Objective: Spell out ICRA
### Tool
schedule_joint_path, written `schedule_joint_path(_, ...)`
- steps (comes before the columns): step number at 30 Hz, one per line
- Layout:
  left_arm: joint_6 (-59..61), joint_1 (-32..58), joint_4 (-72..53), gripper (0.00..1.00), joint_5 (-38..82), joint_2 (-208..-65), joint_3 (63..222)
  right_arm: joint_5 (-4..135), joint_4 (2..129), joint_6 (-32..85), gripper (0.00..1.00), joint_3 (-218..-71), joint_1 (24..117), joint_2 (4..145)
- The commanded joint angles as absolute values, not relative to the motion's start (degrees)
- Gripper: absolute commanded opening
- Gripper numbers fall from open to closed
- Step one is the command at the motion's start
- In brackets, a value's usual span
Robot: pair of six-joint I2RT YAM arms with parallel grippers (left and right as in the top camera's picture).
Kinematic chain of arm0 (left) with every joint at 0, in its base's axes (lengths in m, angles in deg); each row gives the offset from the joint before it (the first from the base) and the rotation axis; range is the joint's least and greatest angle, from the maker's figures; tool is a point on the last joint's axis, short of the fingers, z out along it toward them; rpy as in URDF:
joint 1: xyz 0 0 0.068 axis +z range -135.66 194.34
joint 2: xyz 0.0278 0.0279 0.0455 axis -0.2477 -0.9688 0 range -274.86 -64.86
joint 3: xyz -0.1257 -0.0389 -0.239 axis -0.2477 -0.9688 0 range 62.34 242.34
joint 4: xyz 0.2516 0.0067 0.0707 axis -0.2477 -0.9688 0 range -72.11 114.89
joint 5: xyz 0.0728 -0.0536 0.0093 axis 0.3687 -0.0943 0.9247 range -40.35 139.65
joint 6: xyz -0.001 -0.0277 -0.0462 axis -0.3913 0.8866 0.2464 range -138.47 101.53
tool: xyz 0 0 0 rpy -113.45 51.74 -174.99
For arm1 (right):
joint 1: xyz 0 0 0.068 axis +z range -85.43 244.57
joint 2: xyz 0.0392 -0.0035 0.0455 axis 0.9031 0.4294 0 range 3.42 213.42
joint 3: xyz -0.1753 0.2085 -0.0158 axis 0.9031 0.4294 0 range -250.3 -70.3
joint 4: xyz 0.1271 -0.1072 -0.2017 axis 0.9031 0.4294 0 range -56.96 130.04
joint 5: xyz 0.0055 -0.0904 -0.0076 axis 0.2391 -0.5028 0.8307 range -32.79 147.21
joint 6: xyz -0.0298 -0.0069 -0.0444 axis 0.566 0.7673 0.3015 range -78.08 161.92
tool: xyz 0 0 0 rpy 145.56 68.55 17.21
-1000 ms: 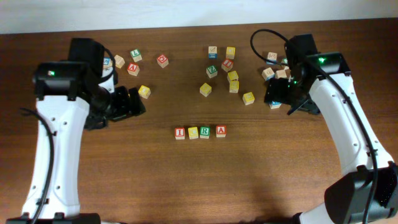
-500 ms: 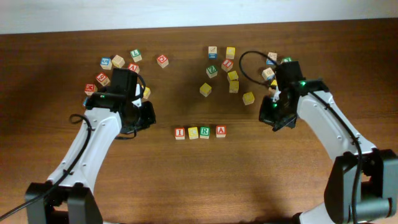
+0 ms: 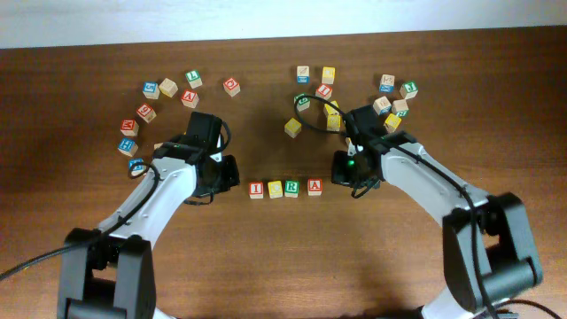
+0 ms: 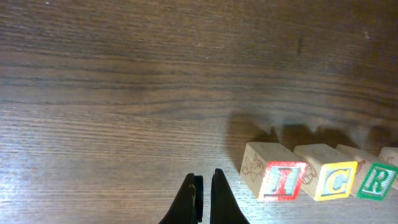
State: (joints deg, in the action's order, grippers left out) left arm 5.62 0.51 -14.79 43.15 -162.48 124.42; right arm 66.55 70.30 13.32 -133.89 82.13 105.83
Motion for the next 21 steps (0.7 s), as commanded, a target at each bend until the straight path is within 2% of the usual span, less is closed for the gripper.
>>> schedule_joint_path(1,6.4,0.4,-14.4,0.00,43.1,-165.2,124.1,71.0,69.1,12.7,0.04,-133.5,82.2,108.4)
schedule_joint_path(10,7.0,-1.9,-11.4,0.00,41.5,-171.4,124.1,72.2,68.2,12.7,0.04,-133.5,82.3,108.8)
schedule_joint_path(14,7.0,-2.2,-10.7,0.00,37.2,-171.6,124.1,72.3,68.6,12.7,0.04,-133.5,82.3,108.8)
schedule_joint_path(21,7.0,-3.2,-9.6,0.00,36.7,-172.2,124.1,71.8,67.9,12.7,0.04,-133.5,85.1,108.8)
